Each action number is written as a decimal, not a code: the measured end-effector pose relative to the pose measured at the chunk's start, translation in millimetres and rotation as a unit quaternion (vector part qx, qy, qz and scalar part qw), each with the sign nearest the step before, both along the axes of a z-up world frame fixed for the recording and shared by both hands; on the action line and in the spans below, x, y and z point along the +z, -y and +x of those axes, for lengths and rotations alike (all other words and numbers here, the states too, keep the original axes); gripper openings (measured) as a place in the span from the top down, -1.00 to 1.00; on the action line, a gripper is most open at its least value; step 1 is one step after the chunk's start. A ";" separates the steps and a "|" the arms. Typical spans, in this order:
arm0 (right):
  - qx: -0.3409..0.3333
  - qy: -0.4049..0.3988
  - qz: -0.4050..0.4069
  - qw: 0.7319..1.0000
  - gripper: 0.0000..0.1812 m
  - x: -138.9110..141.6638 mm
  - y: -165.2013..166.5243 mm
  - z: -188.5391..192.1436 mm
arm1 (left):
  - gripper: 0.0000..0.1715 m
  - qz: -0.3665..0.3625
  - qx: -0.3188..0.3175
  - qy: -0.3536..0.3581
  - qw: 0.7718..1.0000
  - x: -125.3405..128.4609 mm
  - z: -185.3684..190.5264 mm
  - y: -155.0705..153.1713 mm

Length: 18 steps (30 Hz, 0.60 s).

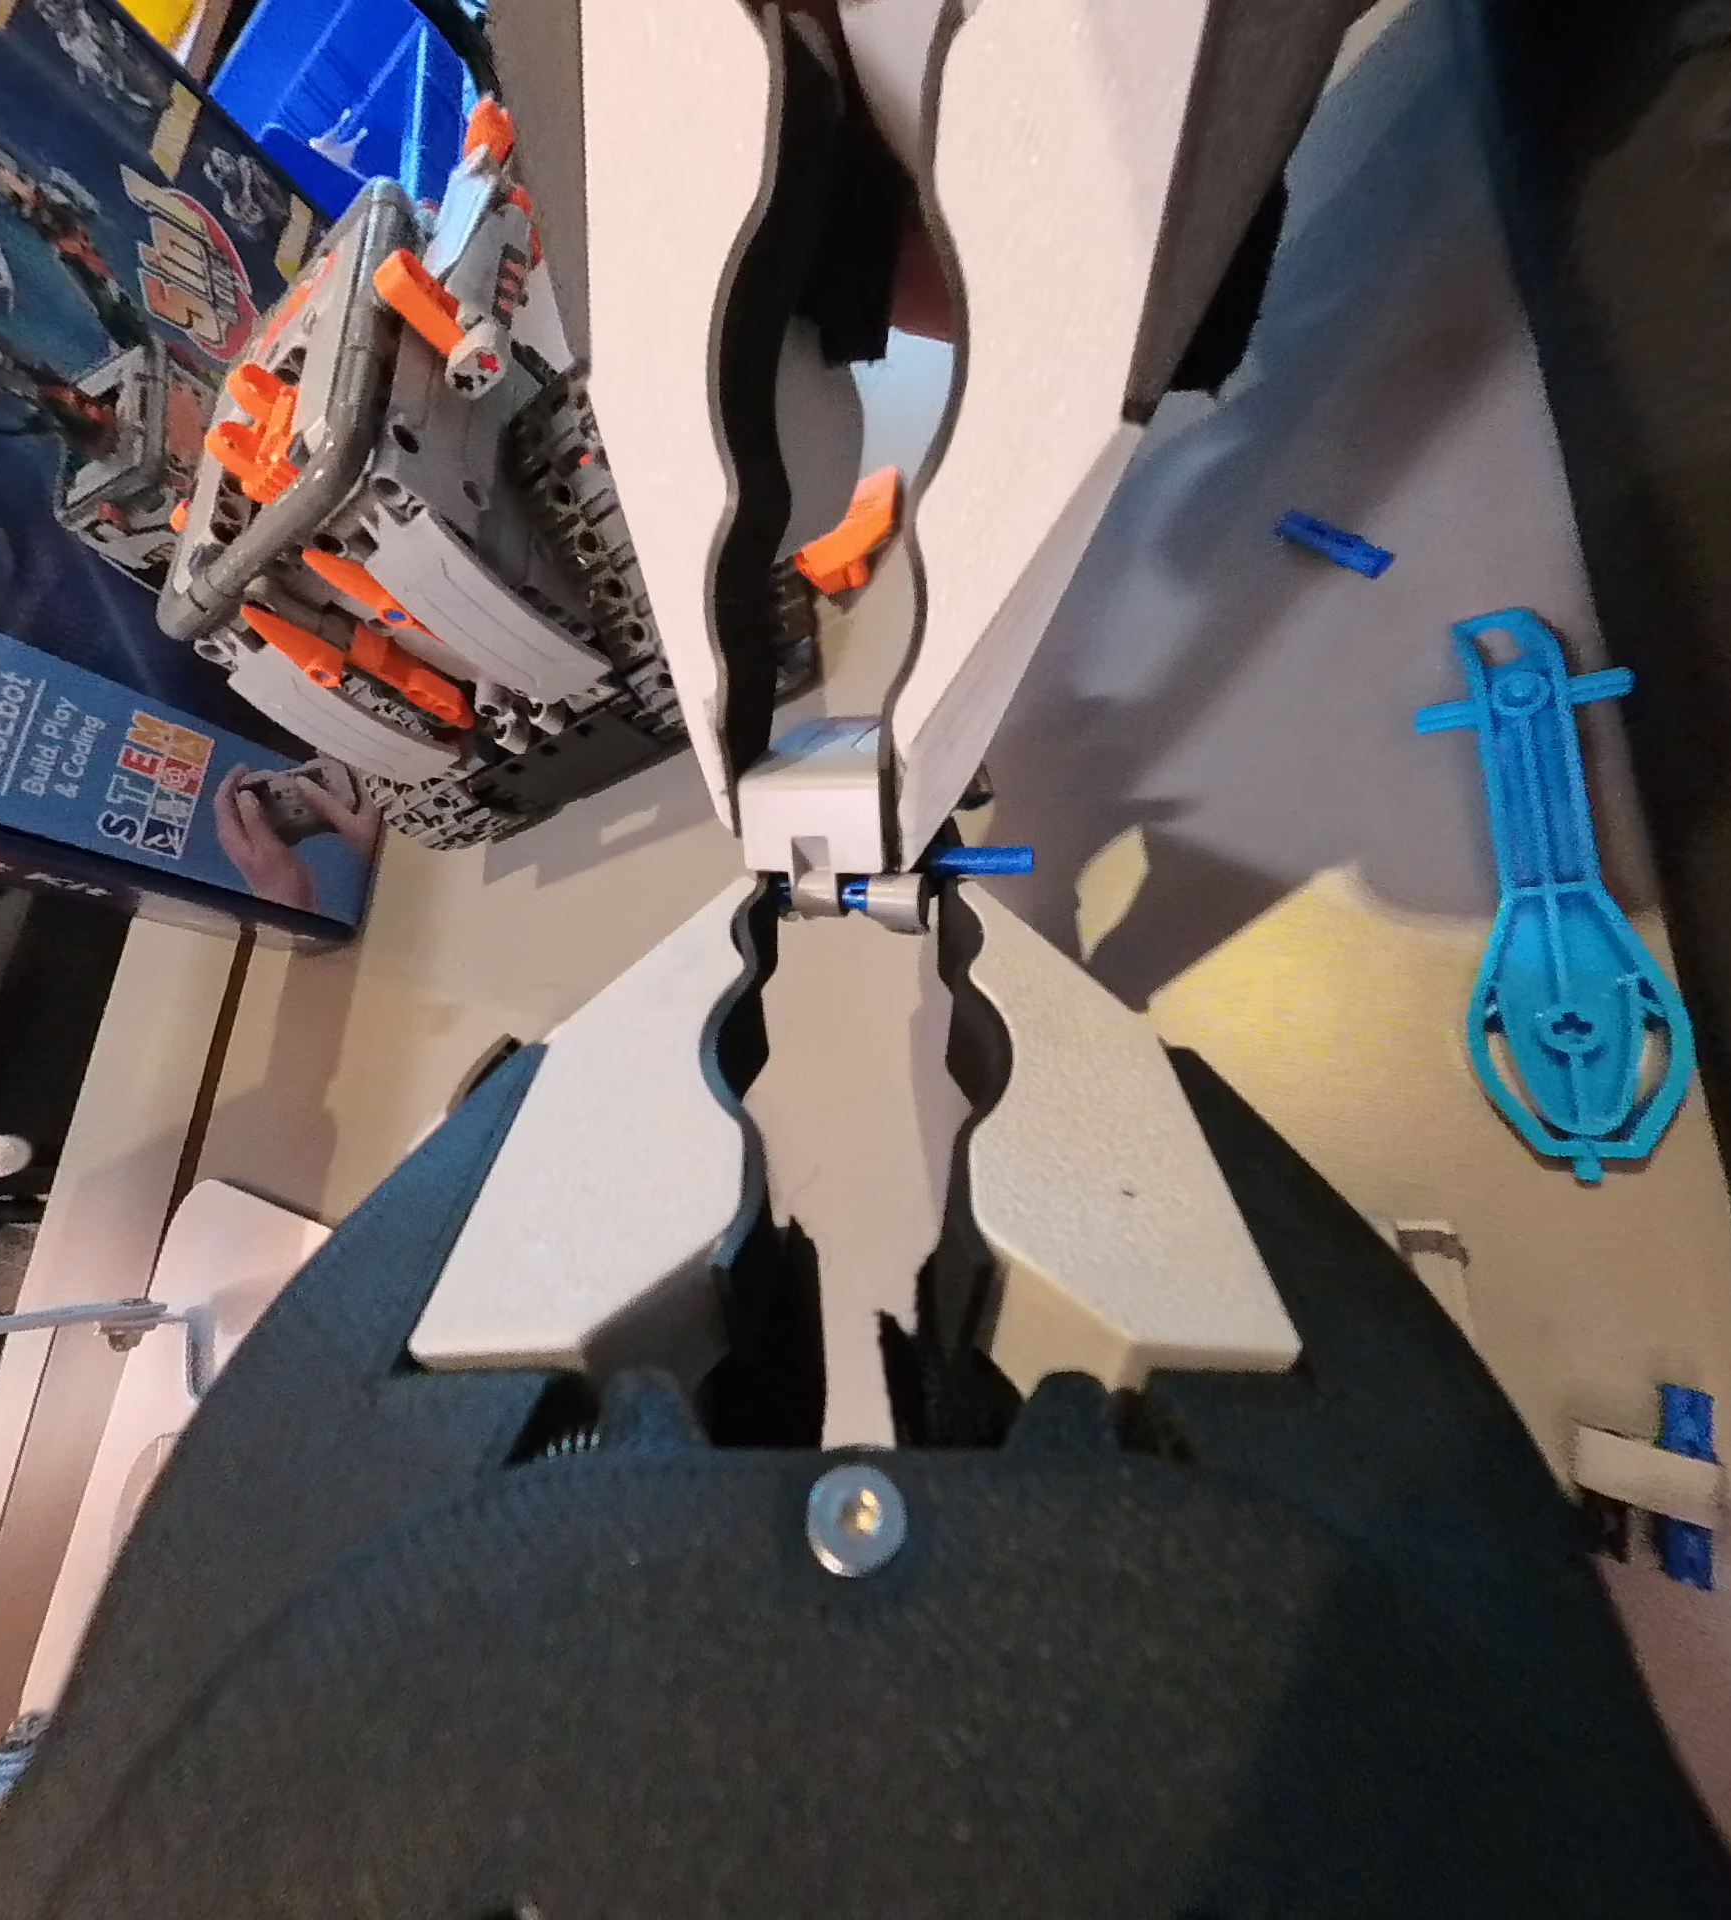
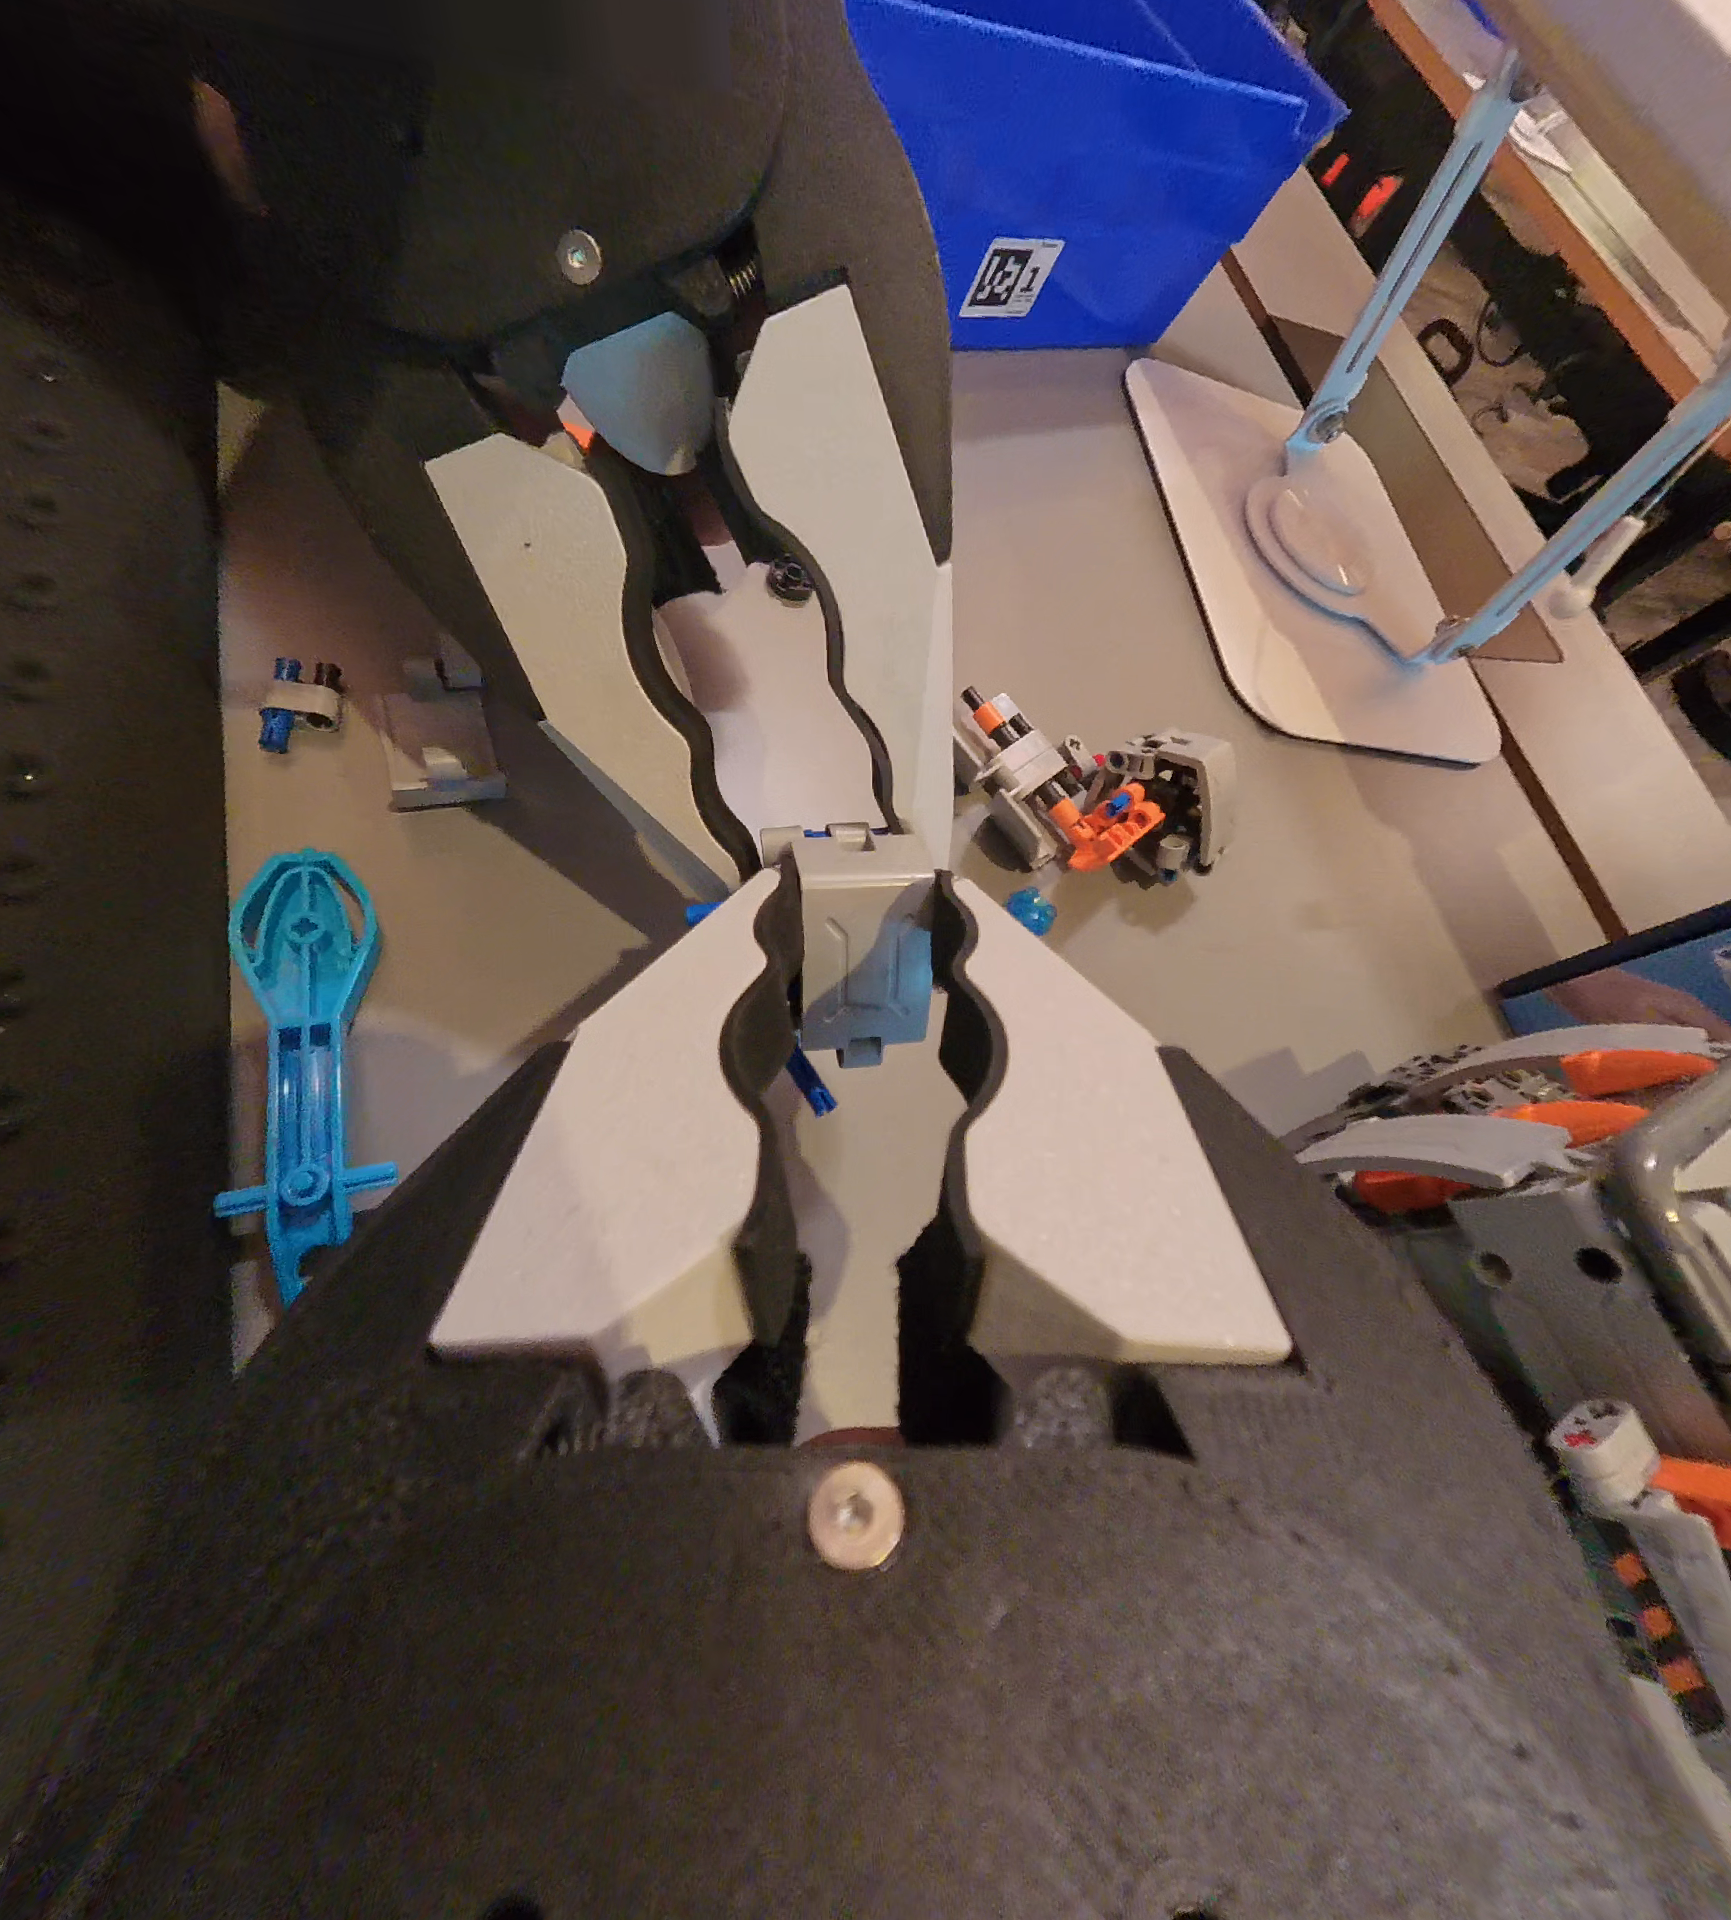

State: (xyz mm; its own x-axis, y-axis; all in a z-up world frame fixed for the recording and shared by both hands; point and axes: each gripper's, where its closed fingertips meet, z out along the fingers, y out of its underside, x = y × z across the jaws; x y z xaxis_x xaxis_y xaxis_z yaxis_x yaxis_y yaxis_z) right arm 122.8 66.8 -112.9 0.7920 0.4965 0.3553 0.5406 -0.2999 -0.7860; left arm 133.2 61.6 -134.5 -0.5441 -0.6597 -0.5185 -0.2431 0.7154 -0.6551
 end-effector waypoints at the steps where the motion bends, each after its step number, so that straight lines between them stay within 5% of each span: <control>1: -0.005 0.006 0.007 1.000 0.75 2.3 -1.4 1.7 | 0.67 -0.002 0.004 0.002 1.000 1.6 1.3 -1.6; 5: -0.042 -0.100 0.020 0.994 0.75 20.2 -9.4 20.0 | 0.43 -0.042 0.040 0.024 0.998 16.5 7.9 -19.2; 9: -0.067 -0.181 0.034 0.981 0.75 34.1 -12.4 34.8 | 0.50 -0.031 0.024 0.048 0.998 26.3 4.6 -12.6; 16: -0.071 0.022 0.127 0.989 0.75 48.1 -11.5 26.7 | 0.71 -0.264 -0.003 0.050 0.963 65.7 -1.0 -9.9; 18: -0.083 0.055 0.139 0.985 0.75 49.7 -12.2 25.7 | 0.74 -0.280 0.000 0.054 0.958 70.3 0.4 -10.9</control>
State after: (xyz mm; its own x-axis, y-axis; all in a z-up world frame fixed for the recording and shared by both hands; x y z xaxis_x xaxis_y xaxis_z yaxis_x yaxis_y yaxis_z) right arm 148.5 78.9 -63.3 0.8037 0.2343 0.5469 0.5881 -0.1729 -0.7901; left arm 133.6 72.5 -64.2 -0.5070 -0.8511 -0.1362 -0.1515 0.2436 -0.9580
